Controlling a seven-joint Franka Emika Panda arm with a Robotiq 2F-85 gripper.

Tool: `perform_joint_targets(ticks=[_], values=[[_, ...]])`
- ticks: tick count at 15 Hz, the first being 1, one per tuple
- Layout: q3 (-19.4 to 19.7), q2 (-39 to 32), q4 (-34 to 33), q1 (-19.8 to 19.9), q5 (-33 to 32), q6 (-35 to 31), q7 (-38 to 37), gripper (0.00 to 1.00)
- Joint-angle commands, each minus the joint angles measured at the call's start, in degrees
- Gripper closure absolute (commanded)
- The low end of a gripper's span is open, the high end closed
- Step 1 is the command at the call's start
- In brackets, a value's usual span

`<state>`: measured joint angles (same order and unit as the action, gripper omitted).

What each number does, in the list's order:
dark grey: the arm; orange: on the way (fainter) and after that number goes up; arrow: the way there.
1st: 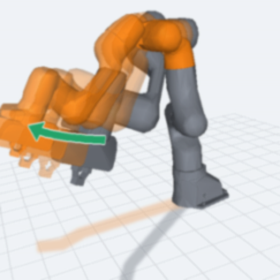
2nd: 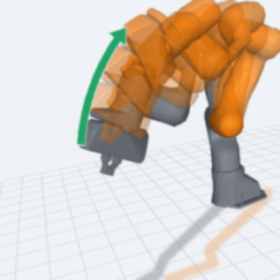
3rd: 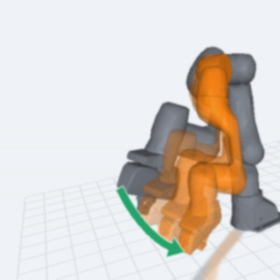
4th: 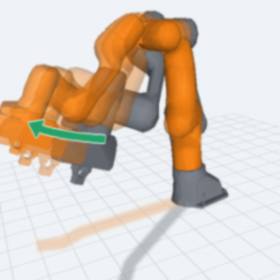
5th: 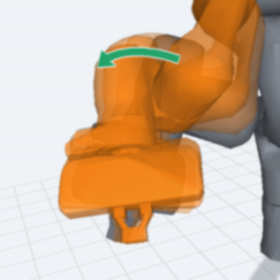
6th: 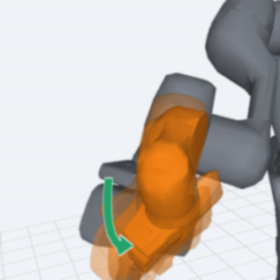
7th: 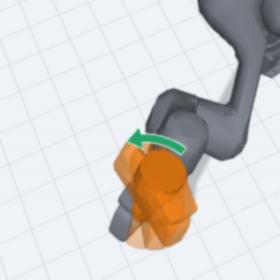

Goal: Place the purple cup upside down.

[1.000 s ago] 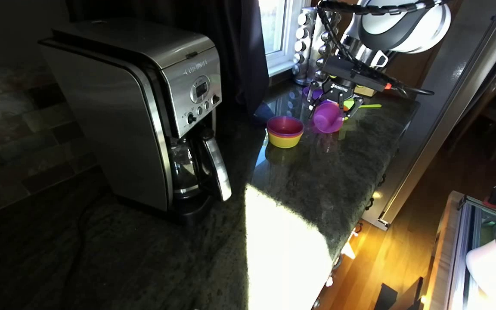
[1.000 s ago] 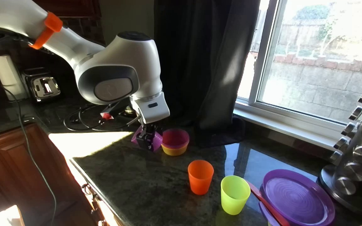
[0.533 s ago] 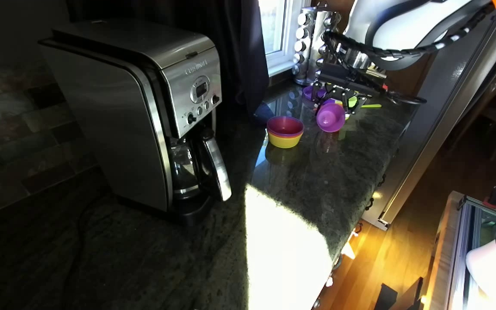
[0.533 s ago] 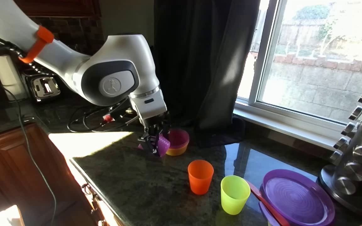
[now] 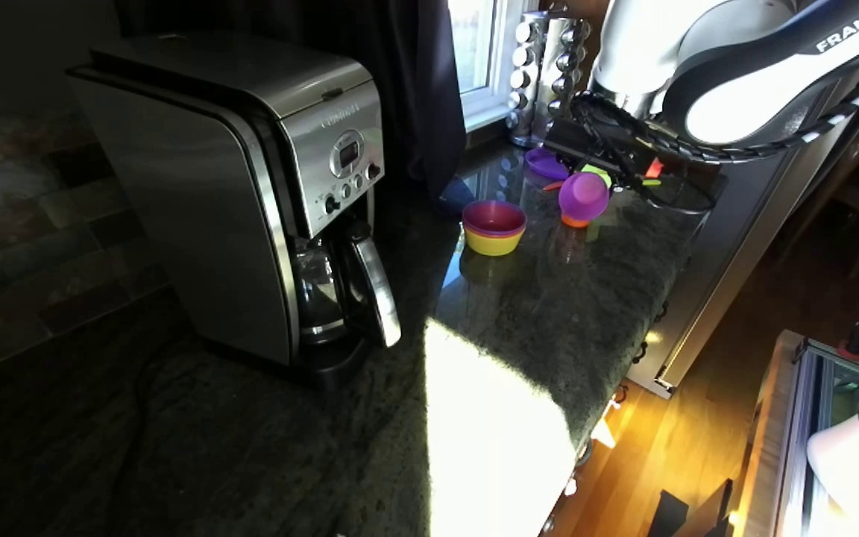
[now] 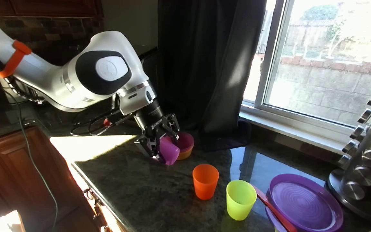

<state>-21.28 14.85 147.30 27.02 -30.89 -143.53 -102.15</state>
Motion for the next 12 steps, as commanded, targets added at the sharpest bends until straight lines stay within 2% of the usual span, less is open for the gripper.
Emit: perform_joint_targets(ticks=[1,2,3,4,6,8,9,12], values=[[-6.3,0.5,-0.2,4.1,-10.8,6.1,-15.3,0.56],[-7.3,-0.2,-0.8,4.6,-13.3,9.1,-18.2,0.56],[0.4,-2.1,-1.3,-3.6,-15.8,11.6,-19.1,0.56],[3.4,-1.1,-0.7,-6.1,-13.7,9.5,-15.9,0.31],[5.6,-1.6,-0.7,-8.8,-15.6,11.6,-17.8,0.31],[6.4,-1.9,-0.8,-9.5,-15.9,11.6,-18.0,0.31],[4.7,-2.0,-1.4,-8.9,-20.0,14.7,-22.4,0.56],[6.2,-3.0,-2.5,-12.9,-29.4,21.9,-29.4,0.56]])
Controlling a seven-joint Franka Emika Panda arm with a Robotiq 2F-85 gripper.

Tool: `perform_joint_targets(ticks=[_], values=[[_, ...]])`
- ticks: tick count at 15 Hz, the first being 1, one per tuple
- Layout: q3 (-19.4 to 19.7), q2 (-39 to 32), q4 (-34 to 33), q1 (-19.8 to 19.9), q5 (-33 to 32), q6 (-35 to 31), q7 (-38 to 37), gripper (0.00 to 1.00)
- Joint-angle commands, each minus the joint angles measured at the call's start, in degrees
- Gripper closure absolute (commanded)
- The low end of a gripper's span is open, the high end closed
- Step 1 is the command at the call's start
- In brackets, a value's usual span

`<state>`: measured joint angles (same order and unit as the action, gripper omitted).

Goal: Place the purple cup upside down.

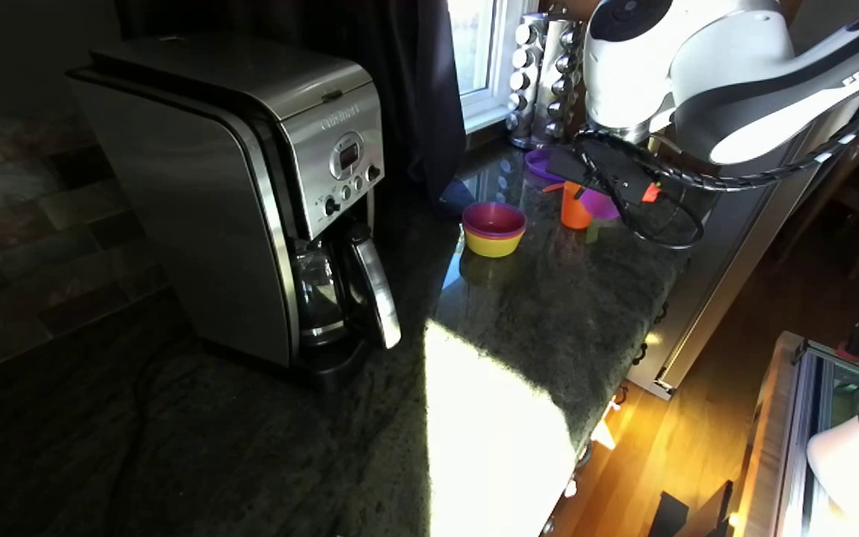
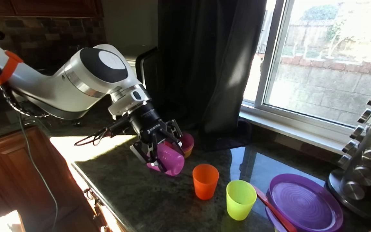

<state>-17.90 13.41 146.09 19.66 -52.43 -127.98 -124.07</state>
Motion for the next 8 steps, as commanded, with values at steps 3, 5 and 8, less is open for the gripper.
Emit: perform_joint_targets(ticks=[3,5,8], values=[[5.1,-3.5,-2.0,-10.7,-12.8,13.1,-11.2,0.56],[6.4,-5.1,-2.3,-13.5,-15.7,16.2,-12.8,0.56],[7.9,-7.2,-2.7,-16.7,-20.2,18.7,-14.5,0.56]])
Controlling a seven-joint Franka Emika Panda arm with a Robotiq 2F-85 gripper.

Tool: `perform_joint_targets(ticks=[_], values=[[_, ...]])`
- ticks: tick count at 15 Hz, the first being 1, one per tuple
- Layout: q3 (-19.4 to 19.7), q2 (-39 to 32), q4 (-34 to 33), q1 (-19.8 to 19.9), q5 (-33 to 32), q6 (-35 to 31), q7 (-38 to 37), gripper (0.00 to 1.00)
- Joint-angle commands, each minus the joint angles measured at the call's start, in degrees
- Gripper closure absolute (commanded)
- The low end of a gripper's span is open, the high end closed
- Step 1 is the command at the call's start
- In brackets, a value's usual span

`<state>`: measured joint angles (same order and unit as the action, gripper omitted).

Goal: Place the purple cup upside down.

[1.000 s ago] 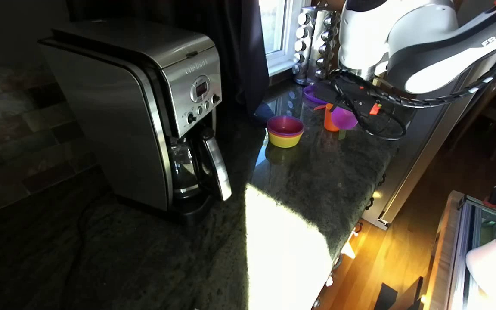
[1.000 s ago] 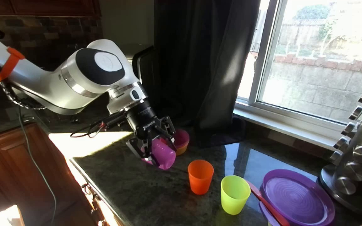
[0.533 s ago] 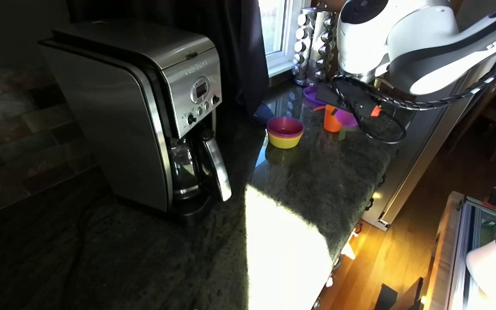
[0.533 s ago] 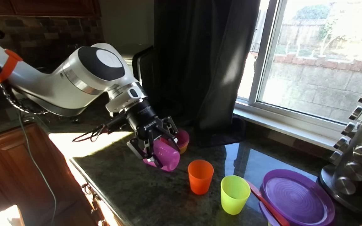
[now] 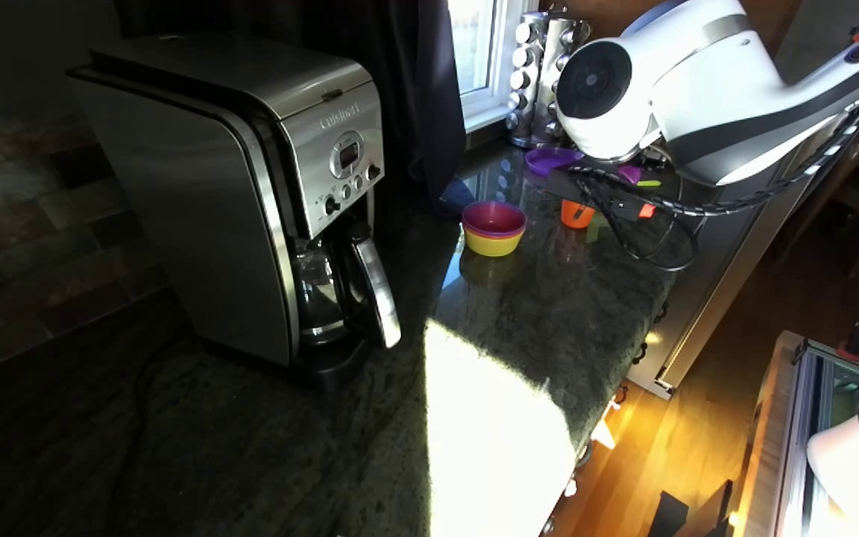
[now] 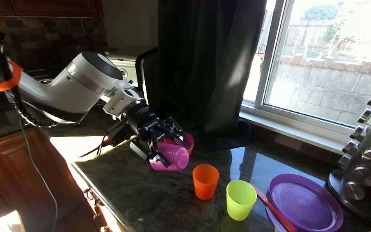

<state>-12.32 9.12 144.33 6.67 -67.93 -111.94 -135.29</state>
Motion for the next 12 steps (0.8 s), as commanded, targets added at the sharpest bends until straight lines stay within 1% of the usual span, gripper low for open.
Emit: perform_joint_targets(ticks=[1,5,8,10,12], values=[[2.7,-3.4,-0.9,-4.5,-6.5,3.3,-3.9,0.56],[3.3,-6.2,-1.4,-7.5,-12.3,7.0,-7.0,0.56],[3.4,-9.3,-2.3,-9.1,-15.0,9.8,-8.2,0.56],[3.6,-11.0,-3.2,-9.9,-15.7,10.3,-8.6,0.56],[3.9,-12.5,-3.8,-10.2,-16.5,9.3,-8.2,0.56]])
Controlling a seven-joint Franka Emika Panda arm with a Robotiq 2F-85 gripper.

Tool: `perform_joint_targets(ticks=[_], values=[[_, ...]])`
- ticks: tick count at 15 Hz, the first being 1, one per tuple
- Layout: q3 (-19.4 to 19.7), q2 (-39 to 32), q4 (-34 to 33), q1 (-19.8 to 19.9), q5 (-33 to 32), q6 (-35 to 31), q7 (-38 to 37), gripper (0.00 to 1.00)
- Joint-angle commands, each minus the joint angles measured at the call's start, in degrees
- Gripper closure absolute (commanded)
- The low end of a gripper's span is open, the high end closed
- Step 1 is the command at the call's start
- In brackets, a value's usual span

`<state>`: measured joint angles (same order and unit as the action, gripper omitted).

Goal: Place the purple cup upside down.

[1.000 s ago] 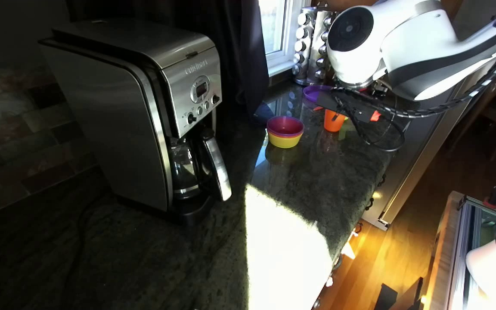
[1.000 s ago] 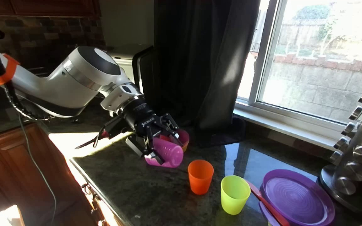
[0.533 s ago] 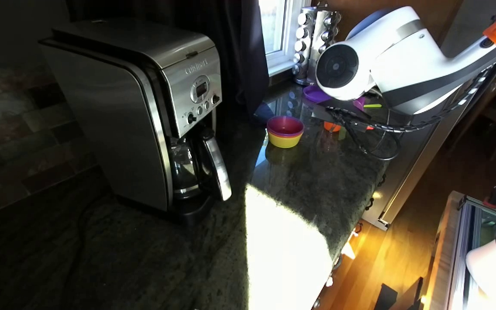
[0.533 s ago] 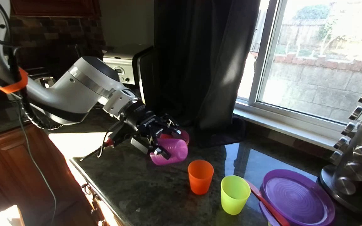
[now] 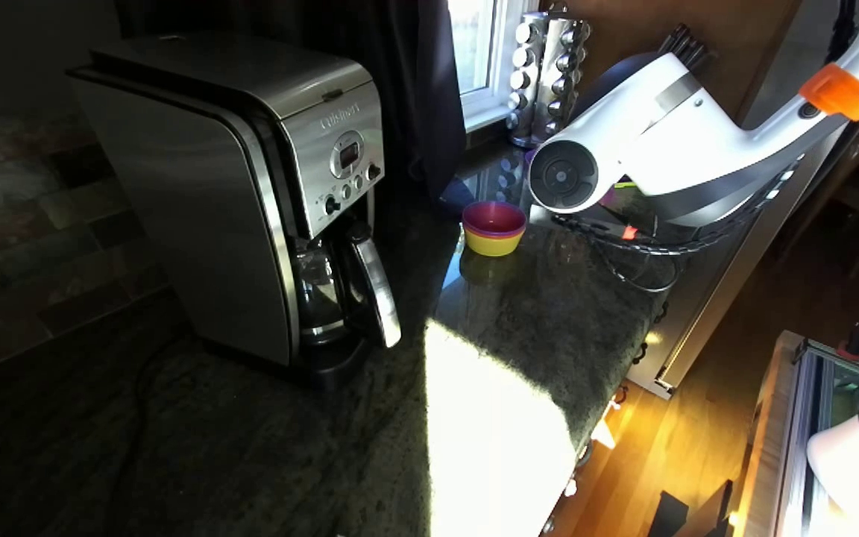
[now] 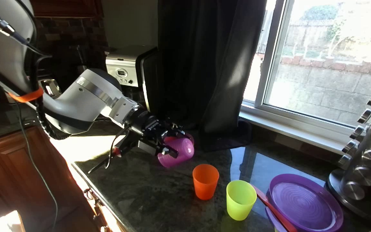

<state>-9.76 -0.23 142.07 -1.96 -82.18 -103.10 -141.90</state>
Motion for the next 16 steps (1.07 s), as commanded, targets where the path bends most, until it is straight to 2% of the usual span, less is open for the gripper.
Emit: perform_joint_targets(ticks=[1,2,5,6,13,16], values=[[1.8,-2.8,-1.8,-1.3,-1.2,-2.6,-0.4,0.56],[1.5,-1.6,-0.9,-1.7,-0.4,-0.4,0.0,0.31],[1.9,-2.5,-1.6,-1.7,-0.4,-1.2,0.0,0.31],[1.9,-2.6,-1.7,-1.7,-0.4,-1.2,0.1,0.56],[1.6,-8.2,-4.1,-2.9,-1.7,6.2,-1.1,0.56],[1.6,-9.4,-4.8,-3.3,-2.7,7.4,-2.0,0.56]])
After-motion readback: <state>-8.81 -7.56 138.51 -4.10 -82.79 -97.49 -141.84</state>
